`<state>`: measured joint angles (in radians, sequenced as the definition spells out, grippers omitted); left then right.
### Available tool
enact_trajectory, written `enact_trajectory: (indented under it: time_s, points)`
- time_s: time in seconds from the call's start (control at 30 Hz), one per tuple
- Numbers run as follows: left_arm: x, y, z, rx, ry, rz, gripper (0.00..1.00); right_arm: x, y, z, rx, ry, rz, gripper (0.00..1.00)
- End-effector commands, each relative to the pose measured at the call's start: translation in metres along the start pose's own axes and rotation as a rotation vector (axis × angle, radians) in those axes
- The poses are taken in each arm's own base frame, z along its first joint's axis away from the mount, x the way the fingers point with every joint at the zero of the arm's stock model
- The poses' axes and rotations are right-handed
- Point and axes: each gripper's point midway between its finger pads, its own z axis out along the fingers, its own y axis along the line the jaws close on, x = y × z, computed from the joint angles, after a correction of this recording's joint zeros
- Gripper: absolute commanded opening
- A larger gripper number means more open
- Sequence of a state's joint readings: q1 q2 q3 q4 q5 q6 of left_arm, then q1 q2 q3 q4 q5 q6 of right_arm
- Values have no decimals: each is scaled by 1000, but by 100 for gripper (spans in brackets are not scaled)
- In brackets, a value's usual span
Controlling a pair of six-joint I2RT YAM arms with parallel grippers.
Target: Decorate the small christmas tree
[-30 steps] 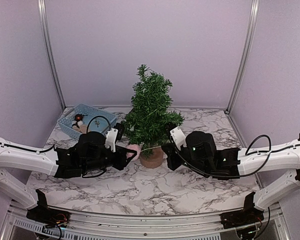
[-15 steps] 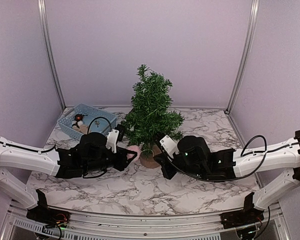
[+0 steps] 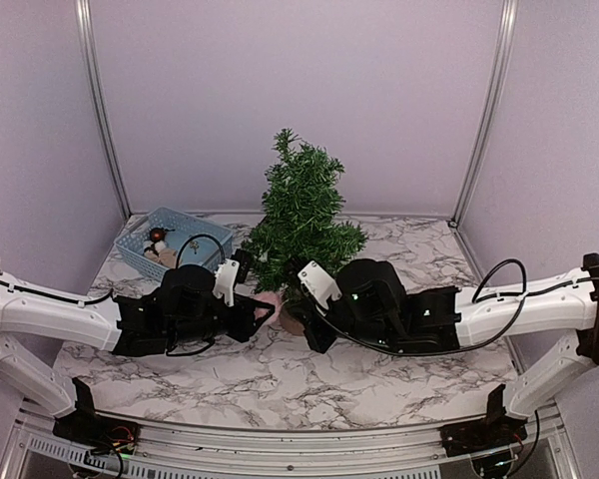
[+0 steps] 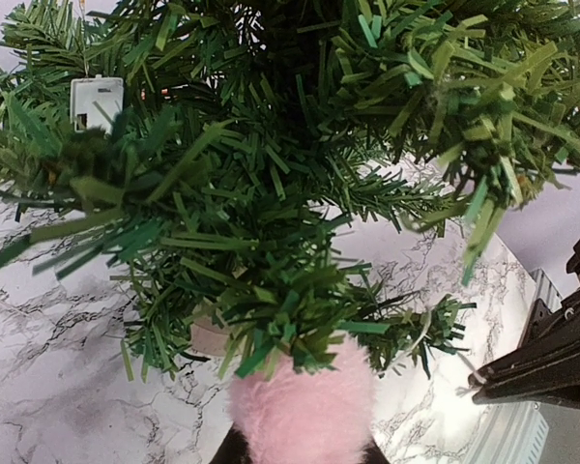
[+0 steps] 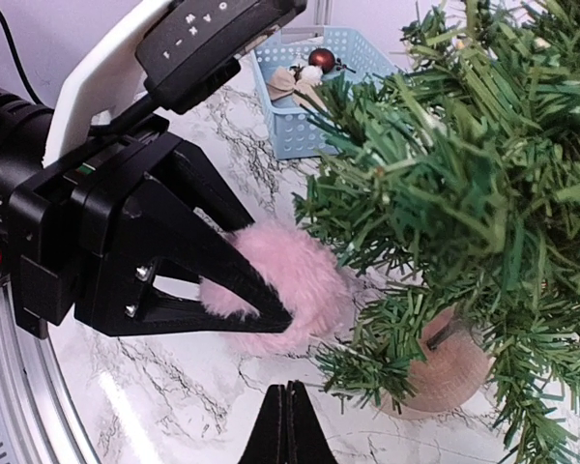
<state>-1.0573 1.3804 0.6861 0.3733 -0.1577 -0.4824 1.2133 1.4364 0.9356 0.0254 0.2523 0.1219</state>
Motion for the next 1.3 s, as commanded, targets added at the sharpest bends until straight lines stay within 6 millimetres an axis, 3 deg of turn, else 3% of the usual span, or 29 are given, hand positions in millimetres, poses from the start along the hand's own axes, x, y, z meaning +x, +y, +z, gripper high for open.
enact_trajectory:
  time_s: [0.0, 0.53, 0.93, 1.27]
  points:
    - [-12, -6, 3, 16, -24, 3, 6, -9, 11, 4, -30, 15, -22, 0]
    - [-7, -6, 5, 19, -11, 10, 6, -36, 4, 9, 16, -21, 23, 0]
    - [-6, -4, 3, 15, -11, 16, 5, -37, -26, 7, 47, -19, 153, 0]
    - [-6, -3, 3, 9, -14, 18, 1, -29, -29, 8, 40, -3, 173, 0]
